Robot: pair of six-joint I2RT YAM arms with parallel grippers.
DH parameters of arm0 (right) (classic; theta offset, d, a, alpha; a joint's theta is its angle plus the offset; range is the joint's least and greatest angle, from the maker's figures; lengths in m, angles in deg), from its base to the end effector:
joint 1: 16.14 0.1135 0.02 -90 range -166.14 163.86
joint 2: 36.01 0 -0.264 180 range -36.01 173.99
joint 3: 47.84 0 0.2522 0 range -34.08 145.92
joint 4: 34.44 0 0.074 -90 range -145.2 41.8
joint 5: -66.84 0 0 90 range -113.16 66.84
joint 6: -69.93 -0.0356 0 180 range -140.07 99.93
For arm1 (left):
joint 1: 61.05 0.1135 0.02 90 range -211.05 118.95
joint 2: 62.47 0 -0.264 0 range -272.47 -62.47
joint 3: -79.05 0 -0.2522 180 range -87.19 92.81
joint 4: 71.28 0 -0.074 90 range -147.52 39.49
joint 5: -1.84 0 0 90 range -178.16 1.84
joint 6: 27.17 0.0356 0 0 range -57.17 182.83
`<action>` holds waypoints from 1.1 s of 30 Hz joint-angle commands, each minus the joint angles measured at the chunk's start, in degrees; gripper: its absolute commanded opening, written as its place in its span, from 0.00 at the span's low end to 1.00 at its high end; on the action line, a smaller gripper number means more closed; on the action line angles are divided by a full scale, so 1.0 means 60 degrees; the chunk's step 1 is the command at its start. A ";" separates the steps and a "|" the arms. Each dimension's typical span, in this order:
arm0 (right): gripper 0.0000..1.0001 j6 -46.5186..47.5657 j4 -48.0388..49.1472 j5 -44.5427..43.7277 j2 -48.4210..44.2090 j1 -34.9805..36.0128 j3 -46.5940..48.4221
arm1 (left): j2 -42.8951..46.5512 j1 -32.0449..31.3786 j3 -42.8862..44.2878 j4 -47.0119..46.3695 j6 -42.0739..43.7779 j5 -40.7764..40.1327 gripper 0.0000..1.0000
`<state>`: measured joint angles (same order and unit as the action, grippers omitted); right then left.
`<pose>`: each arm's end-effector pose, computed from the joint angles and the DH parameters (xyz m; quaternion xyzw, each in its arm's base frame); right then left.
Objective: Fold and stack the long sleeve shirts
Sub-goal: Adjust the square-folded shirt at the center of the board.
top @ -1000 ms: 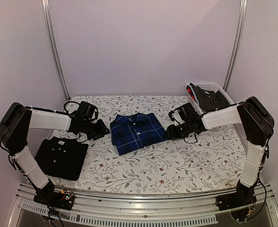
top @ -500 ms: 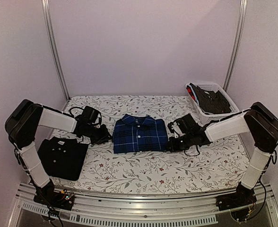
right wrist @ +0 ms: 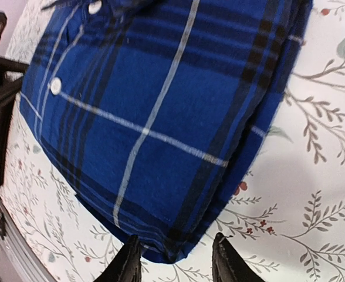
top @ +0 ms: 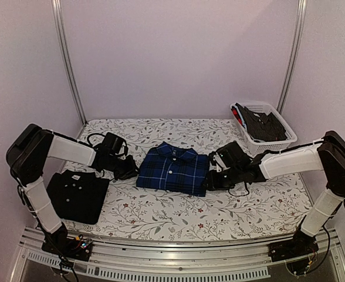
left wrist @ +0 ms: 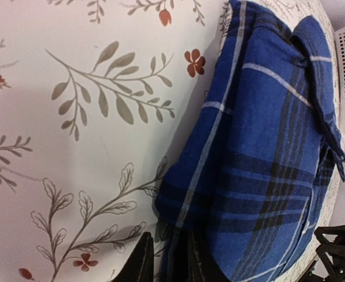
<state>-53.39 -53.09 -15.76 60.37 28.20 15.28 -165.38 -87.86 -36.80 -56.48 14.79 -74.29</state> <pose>0.2311 0.2323 0.1515 -0.1115 0.9369 0.2517 0.2154 0.2997 -0.1610 0.1256 -0.1366 0.9337 -0.2797 0.1768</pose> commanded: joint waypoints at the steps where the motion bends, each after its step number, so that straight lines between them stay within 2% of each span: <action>1: 0.45 0.0305 -0.0221 0.0018 -0.0484 -0.0753 0.0477 | 0.0521 0.0123 0.0085 0.0264 0.0341 -0.0209 0.21; 10: 0.49 0.0557 0.0508 0.1167 0.1185 -0.2039 0.1911 | 0.0205 0.0463 0.0676 0.0238 0.0781 -0.0030 0.28; 16: 0.49 0.0449 0.0741 0.1519 0.2407 -0.2364 0.2837 | -0.0542 0.0605 0.1012 0.0213 0.0875 0.0335 0.32; 23: 0.49 0.0486 0.0741 0.1351 0.3152 -0.2380 0.3088 | -0.0926 0.0598 0.1005 -0.0284 0.0738 0.0858 0.33; 29: 0.49 0.0475 0.1016 0.1483 0.3525 -0.2380 0.3156 | -0.0968 0.0477 0.0976 -0.0742 0.0411 0.1535 0.31; 33: 0.48 0.0456 0.1059 0.1384 0.3620 -0.2380 0.3076 | -0.0899 0.0350 0.1006 -0.0757 0.0270 0.1803 0.22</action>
<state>-50.70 -47.47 -7.39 80.06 14.16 33.16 -170.54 -85.04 -31.31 -58.71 17.40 -66.84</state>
